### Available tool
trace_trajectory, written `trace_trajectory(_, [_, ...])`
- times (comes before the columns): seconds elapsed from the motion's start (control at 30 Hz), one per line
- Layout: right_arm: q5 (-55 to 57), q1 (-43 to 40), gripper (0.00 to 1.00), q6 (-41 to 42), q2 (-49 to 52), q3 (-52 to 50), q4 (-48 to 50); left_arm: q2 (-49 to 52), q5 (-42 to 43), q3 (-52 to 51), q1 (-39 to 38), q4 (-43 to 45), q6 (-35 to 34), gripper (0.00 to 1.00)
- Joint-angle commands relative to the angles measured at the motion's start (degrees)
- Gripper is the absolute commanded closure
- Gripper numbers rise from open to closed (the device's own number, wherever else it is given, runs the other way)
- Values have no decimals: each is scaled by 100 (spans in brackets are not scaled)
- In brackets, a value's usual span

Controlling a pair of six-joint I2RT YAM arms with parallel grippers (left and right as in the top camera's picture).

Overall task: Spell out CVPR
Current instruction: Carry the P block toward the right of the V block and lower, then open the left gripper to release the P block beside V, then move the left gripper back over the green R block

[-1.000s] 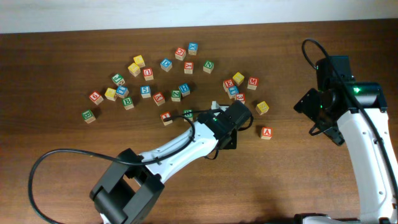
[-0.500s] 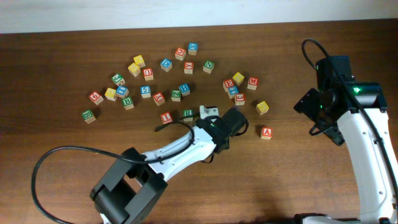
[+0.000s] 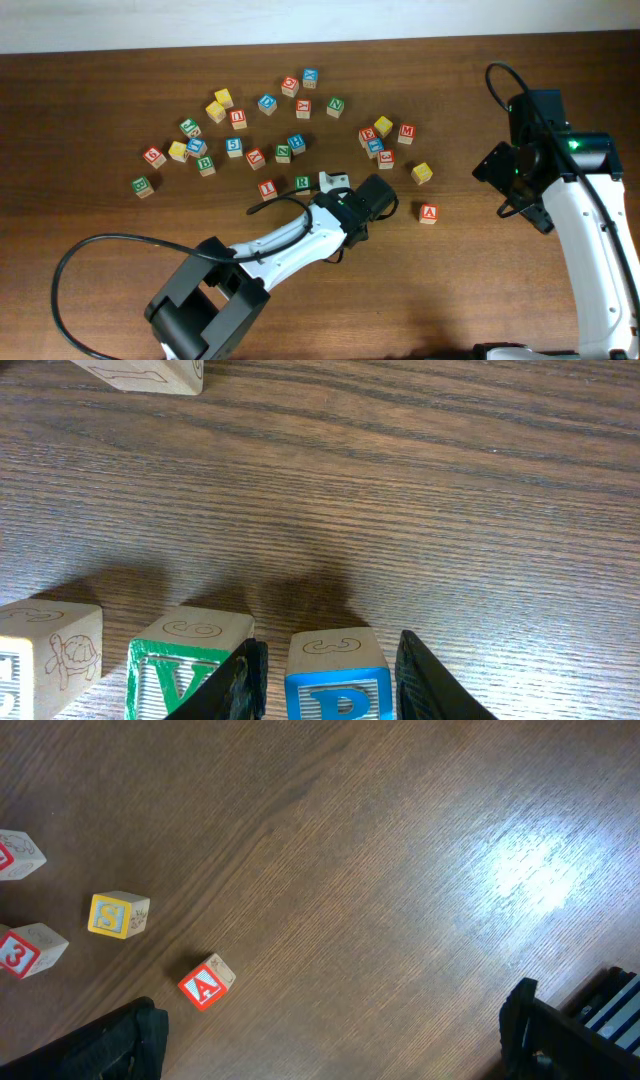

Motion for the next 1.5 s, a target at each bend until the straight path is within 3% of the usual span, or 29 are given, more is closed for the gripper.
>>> trace_trajectory(0.0, [96,-22,2,22,9,33,-2,52,22,-39,-7,4,-57,66])
trace_trajectory(0.17, [96,-22,2,20,9,33,-2,52,24,-39,-7,4,-55,72])
trace_trajectory(0.2, [96,-22,2,22,9,33,-2,52,26,-39,-7,2,-55,70])
trace_trajectory(0.27, [96,-22,2,22,9,33,-2,52,188,-39,-7,-13,-20,55])
trace_trajectory(0.4, [96,-22,2,22,9,33,-2,52,522,-37,-7,-42,-4,46])
trace_trajectory(0.5, [96,-22,2,22,9,33,-2,52,632,-39,-7,-61,9,60])
trace_trajectory(0.6, [96,-22,2,22,9,33,-2,52,623,-39,-7,-57,11,66])
trace_trajectory(0.83, [96,-22,2,22,9,33,-2,52,275,-39,0,-50,210,72])
trace_trajectory(1.03, [96,-22,2,22,9,33,-2,52,85,-37,-2,-50,229,72])
trace_trajectory(1.13, [96,-22,2,22,9,33,-2,50,87,-37,-2,-50,229,56])
trace_trajectory(1.47, [96,-22,2,22,9,33,-2,-304,57,284,13,-37,514,54])
